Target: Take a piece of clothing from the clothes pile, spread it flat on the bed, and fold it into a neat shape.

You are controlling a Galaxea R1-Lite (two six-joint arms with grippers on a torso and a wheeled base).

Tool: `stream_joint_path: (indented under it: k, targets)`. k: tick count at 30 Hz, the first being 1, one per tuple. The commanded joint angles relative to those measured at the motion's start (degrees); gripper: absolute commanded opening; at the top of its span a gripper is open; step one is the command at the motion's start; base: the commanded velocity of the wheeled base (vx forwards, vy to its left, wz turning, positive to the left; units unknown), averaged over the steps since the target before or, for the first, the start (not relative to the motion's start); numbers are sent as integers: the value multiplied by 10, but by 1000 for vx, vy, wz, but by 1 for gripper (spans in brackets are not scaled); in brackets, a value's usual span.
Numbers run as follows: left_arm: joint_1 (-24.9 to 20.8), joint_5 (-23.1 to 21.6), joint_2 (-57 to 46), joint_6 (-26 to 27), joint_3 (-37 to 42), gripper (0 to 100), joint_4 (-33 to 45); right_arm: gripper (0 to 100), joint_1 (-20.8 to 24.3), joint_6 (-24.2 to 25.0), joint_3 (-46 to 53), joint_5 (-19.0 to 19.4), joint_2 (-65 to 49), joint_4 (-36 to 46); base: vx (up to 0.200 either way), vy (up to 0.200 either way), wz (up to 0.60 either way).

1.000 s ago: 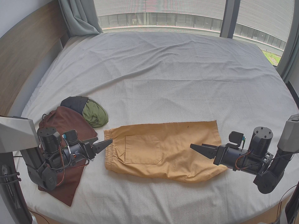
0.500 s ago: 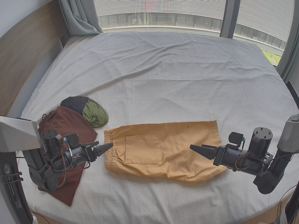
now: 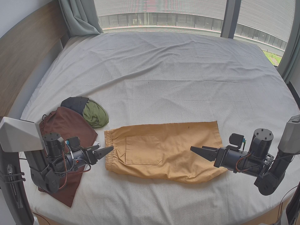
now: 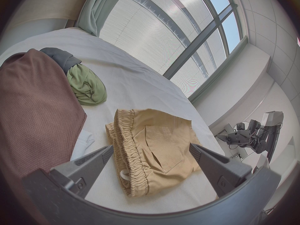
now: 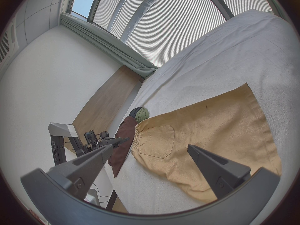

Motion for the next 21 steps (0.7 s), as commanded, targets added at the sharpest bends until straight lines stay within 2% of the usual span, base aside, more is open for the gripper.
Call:
stream_joint_path:
  k: [1, 13, 21]
  targets:
    - [3, 0, 12, 0, -1, 100, 0, 100, 1, 0, 2, 0, 4, 0, 0, 0, 0]
    - [2, -1, 35, -4, -1, 100, -1, 100, 2, 0, 2, 0, 8, 0, 0, 0, 0]
    - [0, 0, 41, -50, -2, 100, 0, 100, 2, 0, 2, 0, 13, 0, 0, 0, 0]
